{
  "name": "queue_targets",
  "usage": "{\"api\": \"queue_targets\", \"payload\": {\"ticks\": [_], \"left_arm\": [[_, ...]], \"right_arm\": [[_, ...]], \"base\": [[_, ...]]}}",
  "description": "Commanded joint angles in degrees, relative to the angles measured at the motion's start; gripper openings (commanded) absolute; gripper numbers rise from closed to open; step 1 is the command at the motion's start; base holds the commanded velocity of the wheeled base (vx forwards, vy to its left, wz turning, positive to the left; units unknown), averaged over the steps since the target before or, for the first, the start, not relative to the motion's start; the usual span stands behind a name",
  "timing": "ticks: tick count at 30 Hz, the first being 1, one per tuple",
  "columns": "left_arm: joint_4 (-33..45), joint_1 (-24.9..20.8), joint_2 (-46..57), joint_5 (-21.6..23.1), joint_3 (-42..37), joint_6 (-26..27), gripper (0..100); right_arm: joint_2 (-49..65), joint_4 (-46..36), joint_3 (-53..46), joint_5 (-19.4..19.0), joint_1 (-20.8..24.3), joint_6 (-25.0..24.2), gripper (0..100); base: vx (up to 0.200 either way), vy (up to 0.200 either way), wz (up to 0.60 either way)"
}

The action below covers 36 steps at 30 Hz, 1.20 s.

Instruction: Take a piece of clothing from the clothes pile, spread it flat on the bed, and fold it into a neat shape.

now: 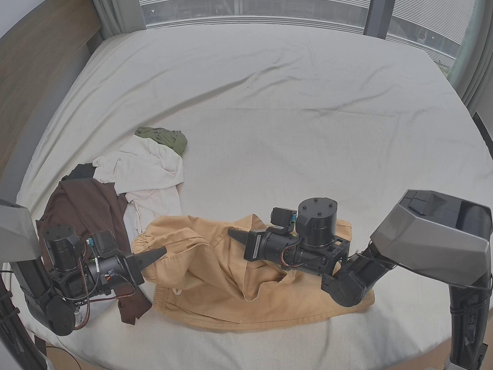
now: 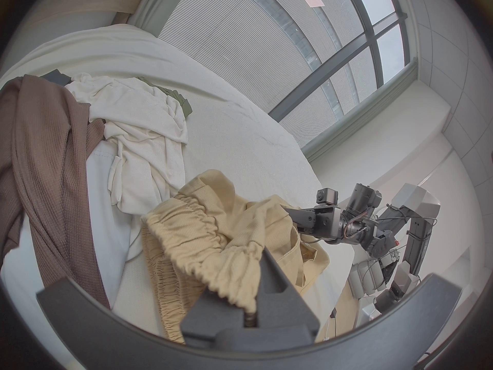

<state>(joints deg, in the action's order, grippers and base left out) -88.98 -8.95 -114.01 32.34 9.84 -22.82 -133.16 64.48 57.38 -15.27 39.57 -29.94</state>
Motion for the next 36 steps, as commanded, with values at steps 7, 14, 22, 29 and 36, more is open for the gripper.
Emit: {"api": "queue_targets", "payload": {"ticks": [7,14,22,29,36], "left_arm": [[-0.1,0.0,0.0,-0.2,2.3,0.0,0],[-0.1,-0.3,0.1,-0.2,2.6,0.0,0],[-0.1,-0.6,0.3,-0.2,2.5,0.1,0],[-0.1,-0.7,0.3,-0.2,2.4,0.7,0],[-0.1,-0.9,0.3,-0.2,2.4,0.8,0]], "right_arm": [[15.4,2.1,-18.5,-4.8,-5.6,-0.1,0],[16.7,7.2,-28.7,-8.5,-7.5,-0.1,0],[14.1,16.9,-32.7,-11.3,-7.1,-4.0,0],[10.7,23.8,-33.7,-14.1,-6.7,-7.0,0],[10.6,23.8,-32.2,-15.1,-6.3,-7.1,100]], "base": [[0.000,0.000,0.00],[0.000,0.000,0.00],[0.000,0.000,0.00],[0.000,0.000,0.00],[0.000,0.000,0.00]]}}
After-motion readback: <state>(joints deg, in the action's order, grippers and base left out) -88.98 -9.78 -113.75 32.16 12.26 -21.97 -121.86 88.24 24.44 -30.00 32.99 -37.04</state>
